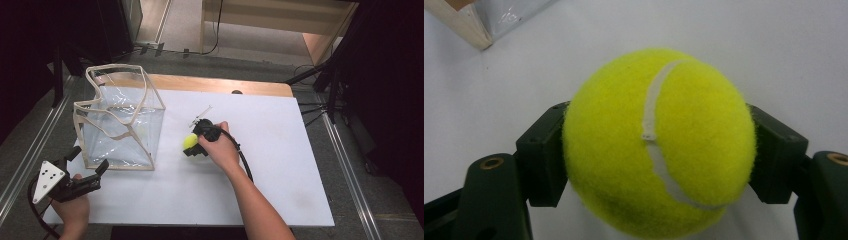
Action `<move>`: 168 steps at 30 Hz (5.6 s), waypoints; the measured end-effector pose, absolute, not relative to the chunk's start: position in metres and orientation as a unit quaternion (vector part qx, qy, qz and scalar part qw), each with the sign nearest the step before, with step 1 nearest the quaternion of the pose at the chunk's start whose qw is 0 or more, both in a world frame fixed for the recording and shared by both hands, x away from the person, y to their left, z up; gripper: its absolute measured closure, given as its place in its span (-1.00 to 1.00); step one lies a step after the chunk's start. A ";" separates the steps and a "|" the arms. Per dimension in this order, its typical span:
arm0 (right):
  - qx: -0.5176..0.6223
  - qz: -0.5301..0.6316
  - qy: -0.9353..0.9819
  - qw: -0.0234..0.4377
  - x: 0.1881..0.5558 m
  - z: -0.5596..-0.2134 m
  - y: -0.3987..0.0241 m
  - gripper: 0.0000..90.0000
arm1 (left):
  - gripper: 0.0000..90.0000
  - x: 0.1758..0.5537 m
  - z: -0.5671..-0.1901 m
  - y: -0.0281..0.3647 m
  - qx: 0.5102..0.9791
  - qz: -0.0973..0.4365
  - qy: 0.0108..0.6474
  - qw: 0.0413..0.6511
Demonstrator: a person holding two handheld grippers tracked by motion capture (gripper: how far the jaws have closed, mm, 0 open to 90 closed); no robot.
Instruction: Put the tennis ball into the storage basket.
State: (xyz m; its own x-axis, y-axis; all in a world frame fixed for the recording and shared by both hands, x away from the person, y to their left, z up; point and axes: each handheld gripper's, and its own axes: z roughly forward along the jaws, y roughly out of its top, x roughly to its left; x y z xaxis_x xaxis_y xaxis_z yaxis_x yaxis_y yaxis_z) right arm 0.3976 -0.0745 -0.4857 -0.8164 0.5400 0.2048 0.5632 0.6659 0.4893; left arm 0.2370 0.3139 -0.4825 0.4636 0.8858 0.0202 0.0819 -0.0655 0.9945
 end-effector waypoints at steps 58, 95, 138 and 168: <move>-0.219 -0.317 -0.923 0.002 0.400 -0.412 -0.007 -0.47 | -0.88 0.237 -0.482 0.315 0.636 0.351 0.382 0.572; -0.206 -0.366 -0.907 0.002 0.402 -0.349 -0.016 -0.47 | -0.88 0.237 -0.482 0.314 0.636 0.351 0.380 0.573; -0.187 -0.393 -0.900 -0.019 0.419 -0.292 0.011 -0.47 | -0.88 0.238 -0.482 0.314 0.638 0.349 0.379 0.573; -0.173 -0.390 -0.905 -0.015 0.431 -0.287 0.050 -0.47 | -0.88 0.238 -0.482 0.314 0.639 0.346 0.378 0.574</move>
